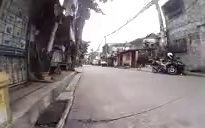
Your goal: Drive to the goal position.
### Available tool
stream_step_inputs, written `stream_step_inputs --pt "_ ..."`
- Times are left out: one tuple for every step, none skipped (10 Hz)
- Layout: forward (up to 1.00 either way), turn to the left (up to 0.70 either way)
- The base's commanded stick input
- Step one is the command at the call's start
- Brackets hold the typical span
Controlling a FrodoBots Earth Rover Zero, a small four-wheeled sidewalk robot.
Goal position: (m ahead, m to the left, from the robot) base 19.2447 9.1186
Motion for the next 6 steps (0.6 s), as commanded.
stream_step_inputs --pt "1.0 0.0" --pt "1.0 0.06" --pt "1.0 0.27" --pt "1.0 0.27" --pt "1.0 0.17" --pt "1.0 0.0"
